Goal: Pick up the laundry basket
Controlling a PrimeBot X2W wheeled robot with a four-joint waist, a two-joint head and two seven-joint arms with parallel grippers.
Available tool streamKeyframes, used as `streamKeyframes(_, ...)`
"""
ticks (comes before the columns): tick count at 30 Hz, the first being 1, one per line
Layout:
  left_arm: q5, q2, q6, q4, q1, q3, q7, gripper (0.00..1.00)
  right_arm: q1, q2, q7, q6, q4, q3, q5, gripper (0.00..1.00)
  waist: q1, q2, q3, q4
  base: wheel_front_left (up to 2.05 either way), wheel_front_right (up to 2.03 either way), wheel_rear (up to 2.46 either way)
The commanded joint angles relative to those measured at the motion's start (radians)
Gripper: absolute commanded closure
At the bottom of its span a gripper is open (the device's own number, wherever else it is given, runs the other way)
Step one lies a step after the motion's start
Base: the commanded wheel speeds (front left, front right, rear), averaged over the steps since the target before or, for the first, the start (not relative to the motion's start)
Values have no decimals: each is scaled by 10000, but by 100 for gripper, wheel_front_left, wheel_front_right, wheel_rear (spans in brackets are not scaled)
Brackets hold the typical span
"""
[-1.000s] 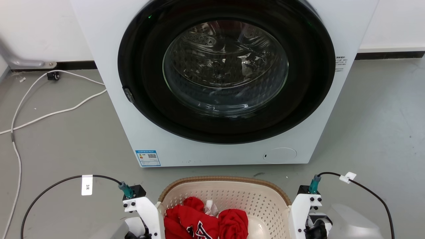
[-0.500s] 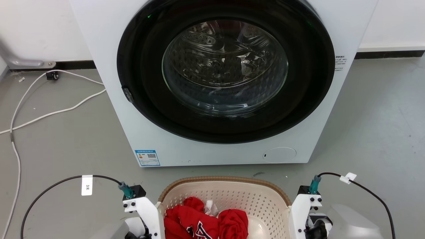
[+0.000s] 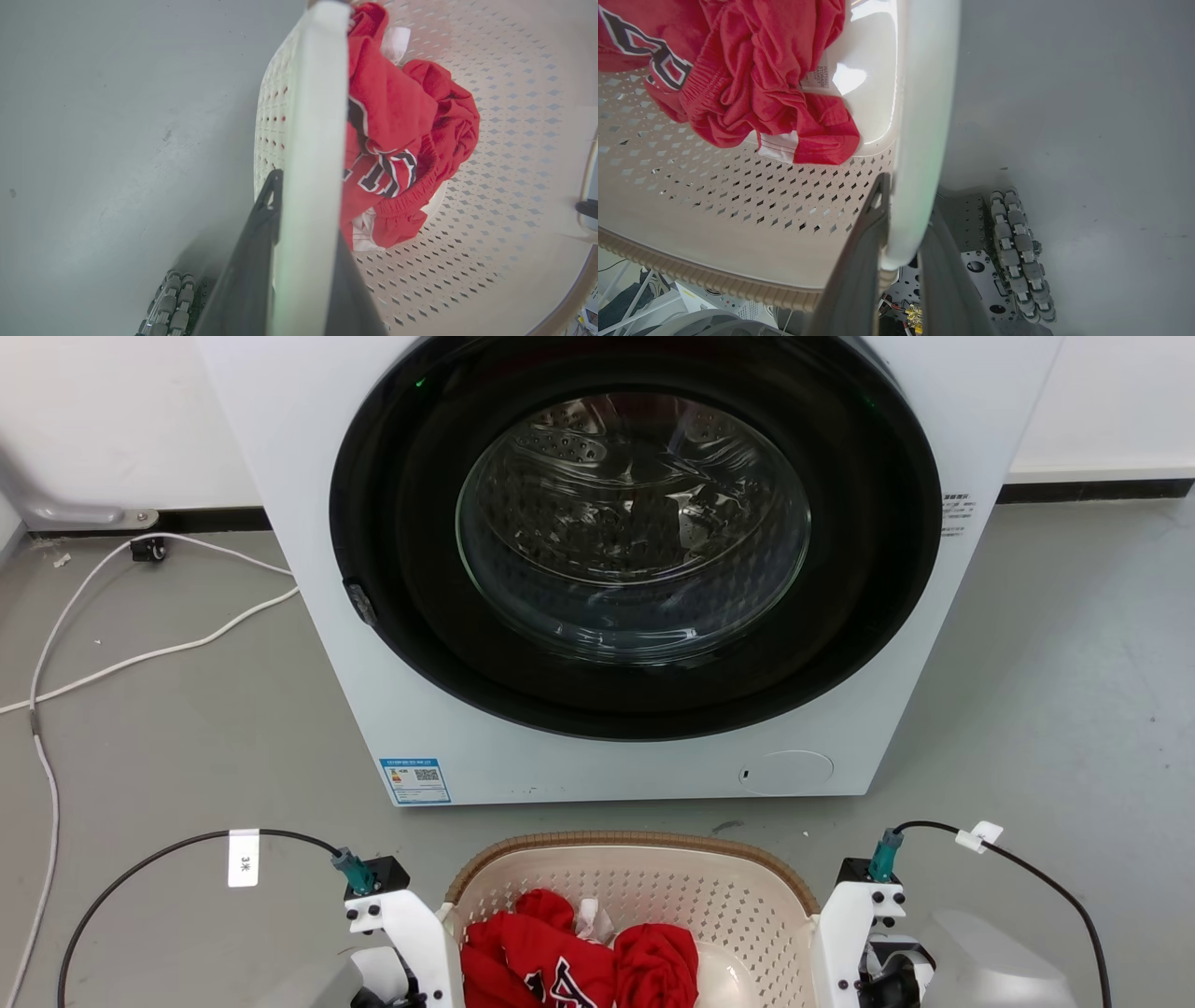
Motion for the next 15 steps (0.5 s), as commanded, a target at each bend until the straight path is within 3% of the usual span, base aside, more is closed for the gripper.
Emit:
streamKeyframes(1,-171,-572,-213,-296,-23,55,-39,100,84,505,-20,148,-239,-63,160,100,0,0,-5,-7,0,0,0)
streamKeyframes(15,-160,-561,-214,-293,6,-3,-43,100,128,506,32,148,-241,-162,63,100,0,0,-15,-21,0,0,0)
